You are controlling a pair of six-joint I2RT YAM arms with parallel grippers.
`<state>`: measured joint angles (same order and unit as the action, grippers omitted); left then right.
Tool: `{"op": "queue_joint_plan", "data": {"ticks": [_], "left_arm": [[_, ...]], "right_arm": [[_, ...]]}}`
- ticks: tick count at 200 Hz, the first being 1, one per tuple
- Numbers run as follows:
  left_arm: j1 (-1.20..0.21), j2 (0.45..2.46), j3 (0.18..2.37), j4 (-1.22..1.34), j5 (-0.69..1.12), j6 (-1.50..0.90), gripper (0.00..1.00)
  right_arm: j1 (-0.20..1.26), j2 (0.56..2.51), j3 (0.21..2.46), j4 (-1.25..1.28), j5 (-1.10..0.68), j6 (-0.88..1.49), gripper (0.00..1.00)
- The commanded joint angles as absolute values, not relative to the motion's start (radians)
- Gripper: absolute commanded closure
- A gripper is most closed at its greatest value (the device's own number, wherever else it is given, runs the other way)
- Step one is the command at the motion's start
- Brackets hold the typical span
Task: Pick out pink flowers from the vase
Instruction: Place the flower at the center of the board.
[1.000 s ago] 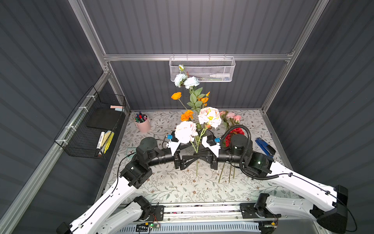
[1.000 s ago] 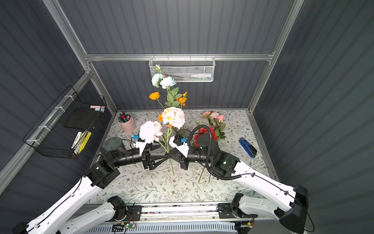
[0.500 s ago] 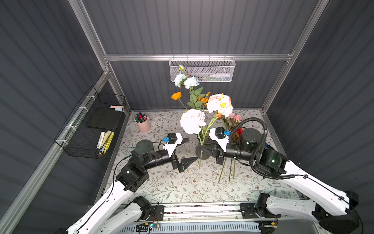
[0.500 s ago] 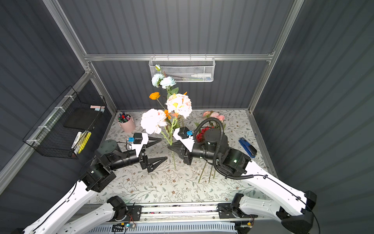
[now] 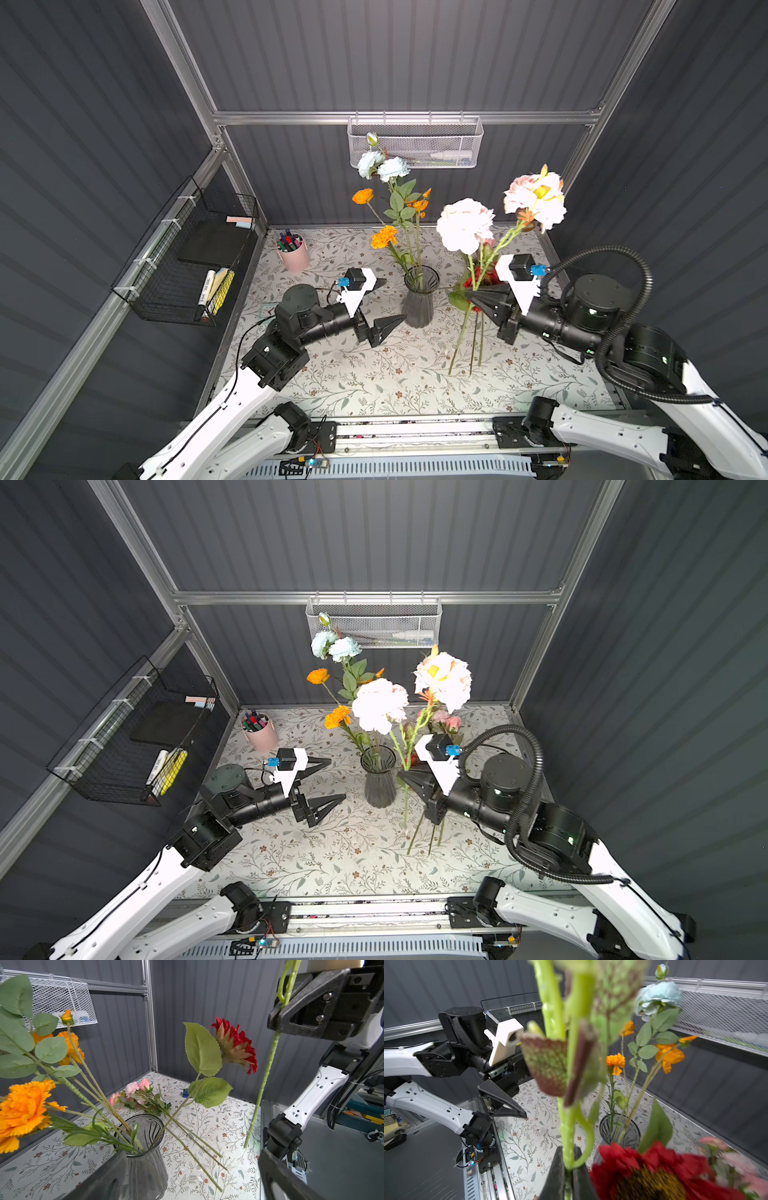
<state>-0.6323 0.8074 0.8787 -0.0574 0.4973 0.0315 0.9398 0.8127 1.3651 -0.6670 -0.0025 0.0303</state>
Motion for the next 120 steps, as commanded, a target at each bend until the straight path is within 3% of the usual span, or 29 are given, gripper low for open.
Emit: {"op": "queue_joint_plan", "data": {"ticks": [1, 82, 103, 120], "left_arm": [[-0.636, 0.801, 0.878, -0.038, 0.48, 0.049, 0.01], [-0.636, 0.862, 0.88, 0.003, 0.5, 0.057, 0.01], [-0.637, 0.88, 0.888, -0.003, 0.502, 0.065, 0.01], [-0.636, 0.891, 0.892, -0.015, 0.478, 0.067, 0.01]], "right_arm": [[0.941, 0.767, 1.415, -0.825, 0.164, 0.072, 1.0], [0.937, 0.779, 1.456, -1.095, 0.524, 0.217, 1.0], [0.904, 0.799, 1.42, -1.066, 0.507, 0.231, 1.0], [0.785, 0.802, 1.376, -1.025, 0.405, 0.227, 1.0]]}}
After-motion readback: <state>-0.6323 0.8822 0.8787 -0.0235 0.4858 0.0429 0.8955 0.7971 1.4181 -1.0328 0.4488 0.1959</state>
